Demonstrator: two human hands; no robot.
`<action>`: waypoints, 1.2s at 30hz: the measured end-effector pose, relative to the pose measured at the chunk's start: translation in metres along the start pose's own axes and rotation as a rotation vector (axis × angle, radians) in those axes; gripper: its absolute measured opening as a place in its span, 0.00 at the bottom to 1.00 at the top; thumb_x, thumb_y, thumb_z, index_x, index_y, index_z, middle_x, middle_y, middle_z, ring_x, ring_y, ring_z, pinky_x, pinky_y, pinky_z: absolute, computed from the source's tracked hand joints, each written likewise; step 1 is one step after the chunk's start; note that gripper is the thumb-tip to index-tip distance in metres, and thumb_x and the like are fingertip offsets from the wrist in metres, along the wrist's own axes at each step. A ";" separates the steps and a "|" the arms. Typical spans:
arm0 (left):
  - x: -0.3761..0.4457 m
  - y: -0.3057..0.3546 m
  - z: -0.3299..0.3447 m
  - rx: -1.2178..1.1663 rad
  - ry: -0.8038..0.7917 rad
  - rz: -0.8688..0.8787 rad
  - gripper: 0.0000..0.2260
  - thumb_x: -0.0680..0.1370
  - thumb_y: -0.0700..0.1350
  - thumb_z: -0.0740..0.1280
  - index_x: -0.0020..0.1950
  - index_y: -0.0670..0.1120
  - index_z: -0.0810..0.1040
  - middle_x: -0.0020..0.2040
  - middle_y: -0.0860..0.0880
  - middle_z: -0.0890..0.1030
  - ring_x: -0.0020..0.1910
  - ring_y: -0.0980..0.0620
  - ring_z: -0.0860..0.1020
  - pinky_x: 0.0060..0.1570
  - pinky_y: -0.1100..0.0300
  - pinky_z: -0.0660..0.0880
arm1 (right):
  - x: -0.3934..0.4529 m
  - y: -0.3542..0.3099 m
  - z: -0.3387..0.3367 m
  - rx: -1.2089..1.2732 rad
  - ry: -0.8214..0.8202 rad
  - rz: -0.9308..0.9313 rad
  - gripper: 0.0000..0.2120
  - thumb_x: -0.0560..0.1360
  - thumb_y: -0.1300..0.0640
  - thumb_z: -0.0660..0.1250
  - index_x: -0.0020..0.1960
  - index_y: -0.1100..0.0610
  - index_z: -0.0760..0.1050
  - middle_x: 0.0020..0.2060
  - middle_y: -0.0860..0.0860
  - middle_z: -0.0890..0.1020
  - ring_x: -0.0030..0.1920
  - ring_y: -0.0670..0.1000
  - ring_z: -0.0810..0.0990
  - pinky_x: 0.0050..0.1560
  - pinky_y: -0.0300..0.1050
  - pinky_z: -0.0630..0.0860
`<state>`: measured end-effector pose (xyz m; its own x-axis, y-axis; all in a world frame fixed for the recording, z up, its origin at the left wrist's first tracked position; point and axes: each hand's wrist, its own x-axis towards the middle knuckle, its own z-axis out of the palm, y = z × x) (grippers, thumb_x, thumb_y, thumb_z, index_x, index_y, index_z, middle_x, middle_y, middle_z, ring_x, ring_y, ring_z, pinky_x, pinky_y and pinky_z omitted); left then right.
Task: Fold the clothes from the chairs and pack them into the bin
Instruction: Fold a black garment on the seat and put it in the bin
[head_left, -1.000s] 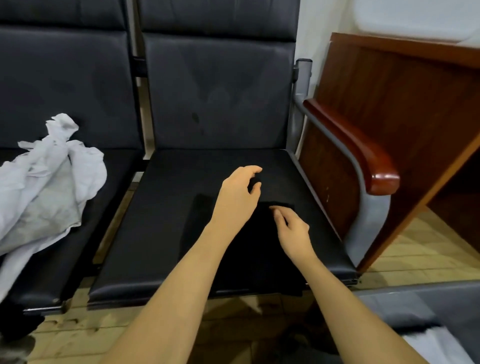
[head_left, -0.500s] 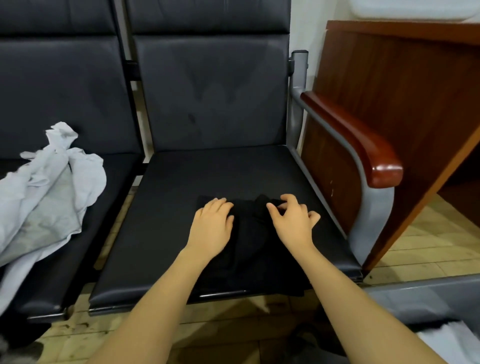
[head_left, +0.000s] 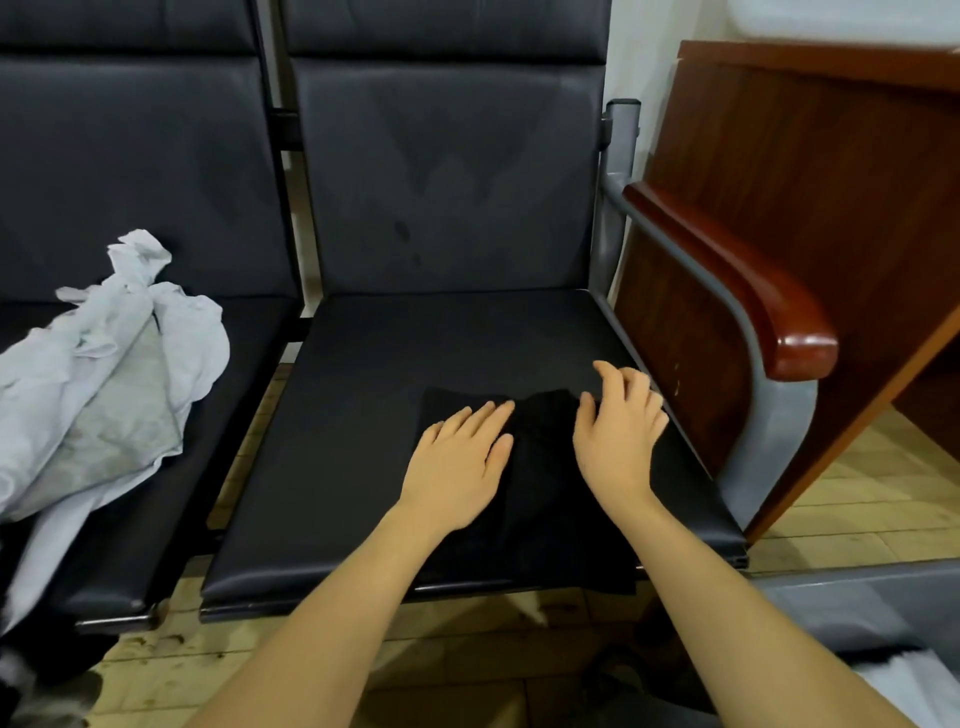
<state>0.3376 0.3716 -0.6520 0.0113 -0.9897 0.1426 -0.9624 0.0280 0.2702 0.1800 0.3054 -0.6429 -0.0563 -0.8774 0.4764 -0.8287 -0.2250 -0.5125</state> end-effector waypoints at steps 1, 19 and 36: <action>0.001 0.000 0.001 0.042 -0.052 0.002 0.21 0.83 0.54 0.45 0.77 0.57 0.52 0.77 0.56 0.55 0.76 0.54 0.52 0.73 0.56 0.50 | 0.000 -0.002 -0.001 0.065 -0.036 -0.098 0.18 0.79 0.58 0.61 0.68 0.54 0.69 0.61 0.52 0.72 0.60 0.52 0.70 0.60 0.47 0.63; 0.028 -0.027 0.000 -0.072 -0.218 -0.108 0.21 0.83 0.53 0.40 0.76 0.59 0.53 0.77 0.58 0.51 0.76 0.58 0.46 0.74 0.53 0.42 | 0.004 0.007 0.010 -0.037 -0.310 -0.348 0.20 0.81 0.51 0.56 0.73 0.49 0.65 0.75 0.47 0.61 0.75 0.47 0.56 0.72 0.50 0.51; 0.017 -0.037 -0.002 -0.258 0.067 -0.159 0.17 0.83 0.49 0.53 0.70 0.50 0.70 0.73 0.51 0.67 0.74 0.54 0.59 0.72 0.58 0.53 | 0.008 -0.015 0.017 -0.092 -0.488 -0.106 0.22 0.82 0.44 0.48 0.73 0.48 0.63 0.74 0.46 0.62 0.74 0.48 0.55 0.71 0.51 0.45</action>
<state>0.3739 0.3539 -0.6572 0.1827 -0.9732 0.1395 -0.8463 -0.0835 0.5262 0.2010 0.2947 -0.6435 0.2798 -0.9523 0.1217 -0.8625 -0.3050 -0.4039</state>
